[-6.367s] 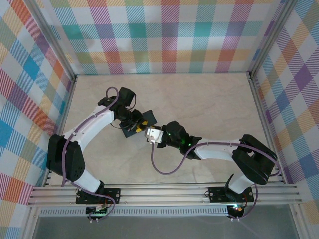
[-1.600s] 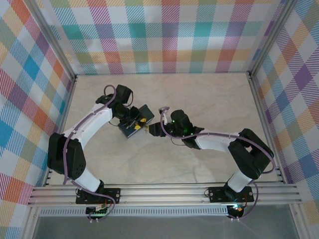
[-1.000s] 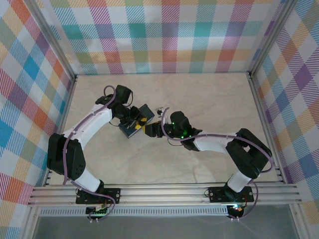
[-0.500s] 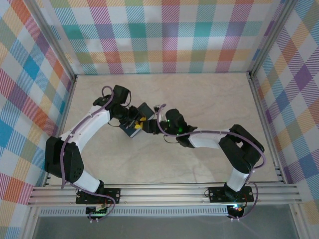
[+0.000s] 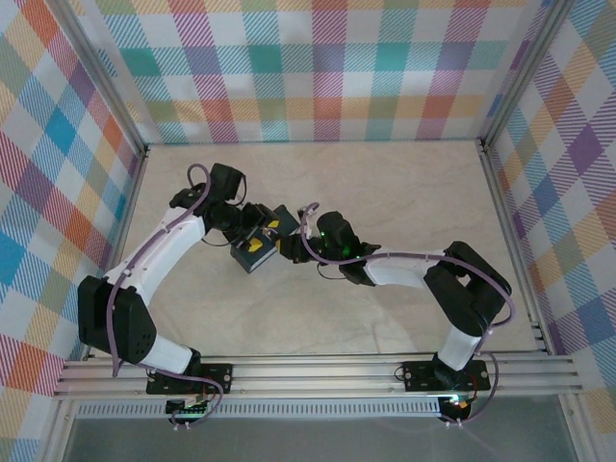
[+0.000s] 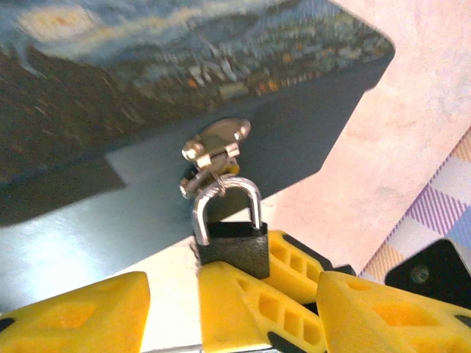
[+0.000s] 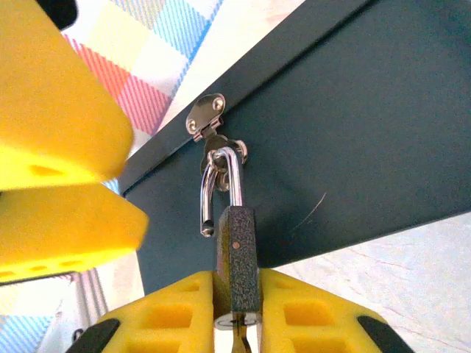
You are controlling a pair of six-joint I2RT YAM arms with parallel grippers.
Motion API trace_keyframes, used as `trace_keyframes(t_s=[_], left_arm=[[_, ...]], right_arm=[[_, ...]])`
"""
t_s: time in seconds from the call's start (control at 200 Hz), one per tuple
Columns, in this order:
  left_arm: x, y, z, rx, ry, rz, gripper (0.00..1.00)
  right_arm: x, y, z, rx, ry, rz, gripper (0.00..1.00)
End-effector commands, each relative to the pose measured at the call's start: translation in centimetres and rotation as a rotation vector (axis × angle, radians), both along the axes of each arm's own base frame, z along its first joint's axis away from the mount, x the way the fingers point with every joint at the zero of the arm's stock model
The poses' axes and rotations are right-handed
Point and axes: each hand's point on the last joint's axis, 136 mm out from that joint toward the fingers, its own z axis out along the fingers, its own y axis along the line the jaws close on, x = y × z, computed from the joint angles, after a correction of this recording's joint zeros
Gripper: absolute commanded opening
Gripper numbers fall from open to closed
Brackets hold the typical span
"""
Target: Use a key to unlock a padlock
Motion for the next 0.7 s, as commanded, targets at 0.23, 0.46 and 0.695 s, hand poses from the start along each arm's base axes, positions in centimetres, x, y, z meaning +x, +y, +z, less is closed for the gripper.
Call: trace_keyframes(t_s=[0.23, 0.46, 0.695], left_arm=[[2.8, 7.4, 1.2, 0.306, -0.120, -0.004, 0.61], [1.8, 6.4, -3.1, 0.266, -0.064, -0.068, 0.60], [0.4, 5.2, -5.9, 0.208, -0.017, -0.089, 0.60]], right_arm=[[-0.1, -2.4, 2.4, -0.284, -0.106, 0.054, 0.15], [0.1, -2.9, 3.5, -0.395, -0.171, 0.105, 0.15], [0.3, -4.2, 3.6, -0.630, -0.288, 0.193, 0.11]])
